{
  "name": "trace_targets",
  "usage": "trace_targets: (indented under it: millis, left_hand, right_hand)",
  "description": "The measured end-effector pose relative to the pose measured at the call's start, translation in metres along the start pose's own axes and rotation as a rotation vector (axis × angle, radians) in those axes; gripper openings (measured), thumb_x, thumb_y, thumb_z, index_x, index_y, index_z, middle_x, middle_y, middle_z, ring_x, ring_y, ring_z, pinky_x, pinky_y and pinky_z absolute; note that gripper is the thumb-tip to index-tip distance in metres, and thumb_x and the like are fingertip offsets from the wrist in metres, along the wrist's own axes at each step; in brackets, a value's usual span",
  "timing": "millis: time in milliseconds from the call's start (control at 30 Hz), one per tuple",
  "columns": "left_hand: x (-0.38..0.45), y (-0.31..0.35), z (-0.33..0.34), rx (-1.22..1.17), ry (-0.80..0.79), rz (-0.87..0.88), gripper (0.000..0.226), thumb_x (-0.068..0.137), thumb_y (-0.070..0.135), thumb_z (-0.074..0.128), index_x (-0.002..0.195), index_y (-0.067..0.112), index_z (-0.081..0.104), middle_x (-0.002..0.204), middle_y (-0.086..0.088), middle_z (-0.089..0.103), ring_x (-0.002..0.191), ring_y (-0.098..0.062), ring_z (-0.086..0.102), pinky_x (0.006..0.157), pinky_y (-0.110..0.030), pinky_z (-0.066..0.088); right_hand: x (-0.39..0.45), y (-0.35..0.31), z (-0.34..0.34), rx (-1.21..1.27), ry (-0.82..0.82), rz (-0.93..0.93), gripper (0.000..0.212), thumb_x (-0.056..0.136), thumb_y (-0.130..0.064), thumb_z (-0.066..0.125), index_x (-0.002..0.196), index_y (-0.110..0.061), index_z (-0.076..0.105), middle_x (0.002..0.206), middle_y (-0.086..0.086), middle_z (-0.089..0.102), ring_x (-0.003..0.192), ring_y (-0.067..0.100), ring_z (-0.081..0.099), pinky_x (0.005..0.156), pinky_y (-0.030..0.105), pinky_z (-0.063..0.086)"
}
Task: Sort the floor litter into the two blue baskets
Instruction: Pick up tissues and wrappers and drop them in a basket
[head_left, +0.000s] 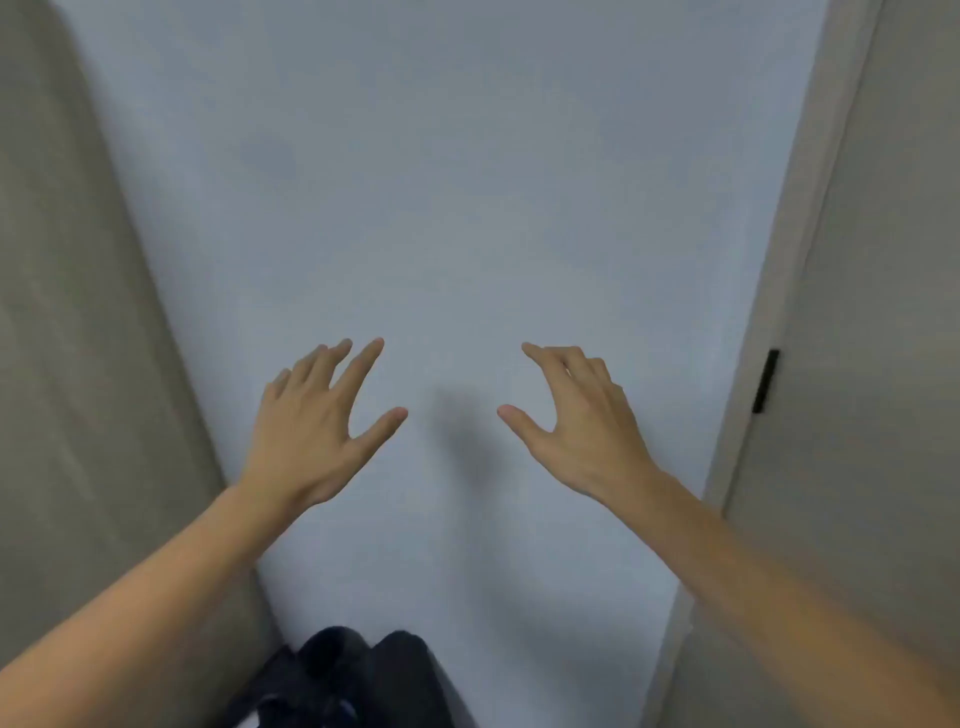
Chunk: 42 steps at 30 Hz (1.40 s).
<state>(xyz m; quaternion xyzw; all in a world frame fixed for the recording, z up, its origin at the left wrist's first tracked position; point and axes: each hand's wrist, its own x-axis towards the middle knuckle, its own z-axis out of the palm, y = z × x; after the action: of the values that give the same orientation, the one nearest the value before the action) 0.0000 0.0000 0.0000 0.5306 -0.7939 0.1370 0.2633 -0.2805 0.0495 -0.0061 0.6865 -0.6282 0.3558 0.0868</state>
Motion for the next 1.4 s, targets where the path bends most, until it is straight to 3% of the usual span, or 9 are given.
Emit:
trace_targets:
  millis: [167,400,667,900,1067,1400]
  left_hand:
    - [-0.077,-0.057,-0.031,0.13,0.009,-0.175,0.078,0.092,0.077,0.031,0.158,0.038,0.025,0.154,-0.005,0.042,0.143,-0.03,0.039,0.11,-0.052,0.038]
    - [-0.263,-0.143,-0.126,0.298,0.03,-0.535,0.076,0.092,0.077,0.031,0.159,0.042,0.02,0.155,-0.002,0.04,0.142,-0.026,0.037,0.111,-0.052,0.037]
    - [-0.518,-0.199,-0.266,0.512,0.062,-0.978,0.078,0.091,0.076,0.032,0.159,0.038,0.023,0.153,-0.005,0.042,0.139,-0.03,0.04,0.104,-0.052,0.04]
    - [-0.716,-0.211,-0.344,0.601,0.067,-1.202,0.076,0.093,0.074,0.034,0.159,0.039,0.022,0.151,-0.003,0.044,0.137,-0.026,0.041,0.101,-0.05,0.042]
    - [-0.797,-0.22,-0.374,0.621,0.103,-1.326,0.077,0.093,0.073,0.035,0.16,0.037,0.023,0.15,-0.003,0.045,0.137,-0.024,0.041,0.101,-0.048,0.043]
    - [-0.874,-0.293,-0.372,0.641,0.101,-1.486,0.08,0.091,0.079,0.03,0.159,0.038,0.023,0.146,-0.002,0.047,0.134,-0.023,0.044,0.101,-0.05,0.043]
  right_hand:
    - [-0.008,-0.069,0.052,0.165,-0.115,-0.168,0.071,0.091,-0.063,0.052,0.153,-0.035,0.033,0.146,-0.011,0.042,0.131,0.018,0.04,0.106,0.04,0.041]
    - [-0.07,-0.25,0.123,0.43,-0.301,-0.492,0.072,0.09,-0.065,0.052,0.152,-0.033,0.036,0.143,-0.009,0.044,0.128,0.021,0.044,0.103,0.044,0.044]
    - [-0.212,-0.485,0.148,0.686,-0.513,-0.825,0.071,0.091,-0.06,0.057,0.153,-0.033,0.035,0.145,-0.01,0.043,0.13,0.019,0.041,0.107,0.043,0.043]
    - [-0.356,-0.643,0.144,0.789,-0.626,-0.999,0.069,0.091,-0.06,0.059,0.15,-0.032,0.039,0.141,-0.008,0.047,0.129,0.019,0.044,0.103,0.043,0.047]
    - [-0.424,-0.713,0.152,0.81,-0.704,-1.103,0.067,0.09,-0.061,0.057,0.149,-0.032,0.04,0.14,-0.008,0.047,0.13,0.02,0.046,0.11,0.042,0.039]
    - [-0.475,-0.828,0.216,0.86,-0.783,-1.24,0.066,0.091,-0.06,0.058,0.148,-0.034,0.039,0.14,-0.009,0.046,0.124,0.016,0.044,0.099,0.038,0.046]
